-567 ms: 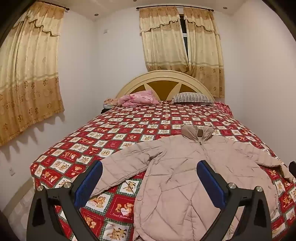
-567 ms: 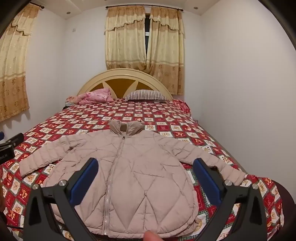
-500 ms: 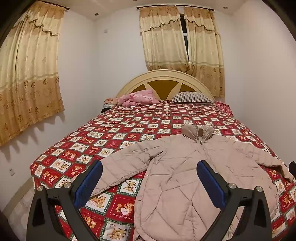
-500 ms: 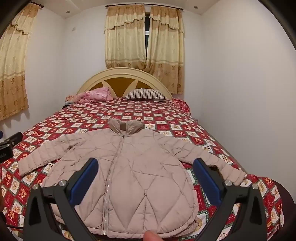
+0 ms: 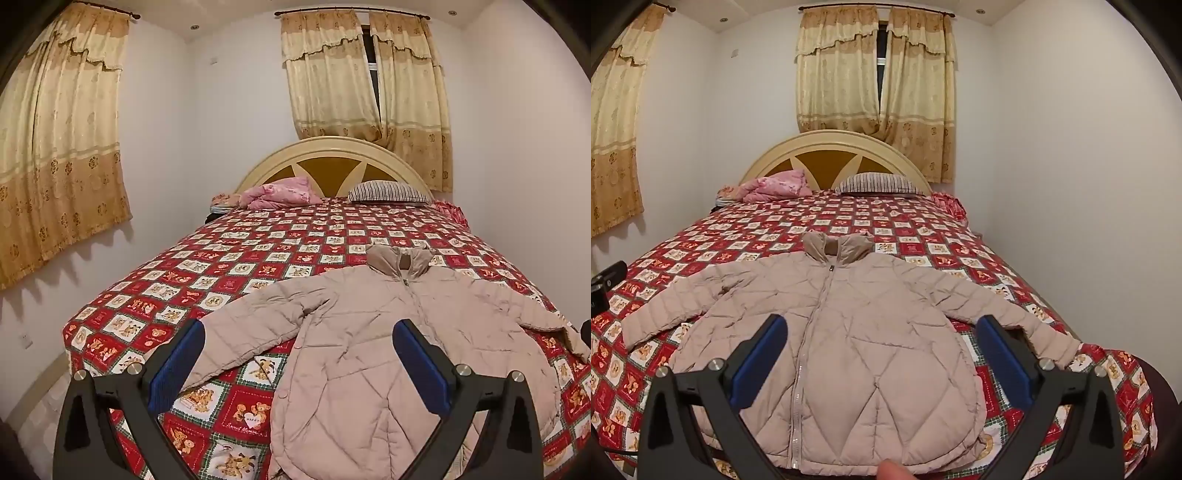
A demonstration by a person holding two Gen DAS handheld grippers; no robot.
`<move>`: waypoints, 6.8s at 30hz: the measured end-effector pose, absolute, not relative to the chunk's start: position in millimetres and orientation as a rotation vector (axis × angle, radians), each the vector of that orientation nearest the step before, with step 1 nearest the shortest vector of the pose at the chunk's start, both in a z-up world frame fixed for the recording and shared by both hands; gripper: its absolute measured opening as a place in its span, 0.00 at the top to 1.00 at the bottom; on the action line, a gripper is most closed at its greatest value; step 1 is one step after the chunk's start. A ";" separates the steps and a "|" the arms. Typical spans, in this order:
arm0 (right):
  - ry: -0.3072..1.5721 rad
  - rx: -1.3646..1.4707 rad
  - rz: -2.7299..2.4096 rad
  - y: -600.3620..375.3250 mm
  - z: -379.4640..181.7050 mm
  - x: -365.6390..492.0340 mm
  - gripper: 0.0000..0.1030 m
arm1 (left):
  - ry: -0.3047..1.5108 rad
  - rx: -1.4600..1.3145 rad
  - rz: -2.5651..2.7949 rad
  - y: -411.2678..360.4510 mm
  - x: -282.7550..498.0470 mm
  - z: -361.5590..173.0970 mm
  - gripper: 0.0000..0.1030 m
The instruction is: Fold large clothes
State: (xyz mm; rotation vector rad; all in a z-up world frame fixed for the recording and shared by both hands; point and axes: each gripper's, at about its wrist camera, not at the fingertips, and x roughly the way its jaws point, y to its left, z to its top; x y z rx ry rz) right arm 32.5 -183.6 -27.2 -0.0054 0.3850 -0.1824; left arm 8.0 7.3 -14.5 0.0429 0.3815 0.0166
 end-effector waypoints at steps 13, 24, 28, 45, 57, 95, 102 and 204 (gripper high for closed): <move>0.389 0.002 -0.186 -183.6 -27.7 34.3 0.00 | 0.394 0.037 0.030 9.1 9.8 -14.0 0.01; 0.389 0.000 -0.187 -182.1 -26.1 34.3 0.00 | 0.403 0.041 0.032 9.4 11.3 -16.5 0.01; 0.389 -0.001 -0.185 -181.4 -26.5 34.0 0.00 | 0.403 0.040 0.034 9.5 11.1 -16.8 0.01; 0.394 -0.004 -0.177 -177.0 -27.0 34.8 0.00 | 0.405 0.041 0.032 9.7 11.9 -14.9 0.01; 0.394 -0.004 -0.173 -175.5 -27.6 34.9 0.00 | 0.405 0.041 0.031 10.4 12.0 -14.3 0.01; 0.598 0.270 -0.503 -387.6 -113.5 82.2 0.00 | 0.486 0.167 0.040 -31.4 135.4 -81.1 0.01; 0.677 0.432 -0.689 -500.7 -132.2 81.3 0.01 | 0.546 0.173 0.093 -40.5 207.9 -111.8 0.01; 0.703 0.148 -0.095 -326.7 -156.4 387.1 0.37 | 0.800 0.236 -0.219 -176.2 334.7 -189.5 0.01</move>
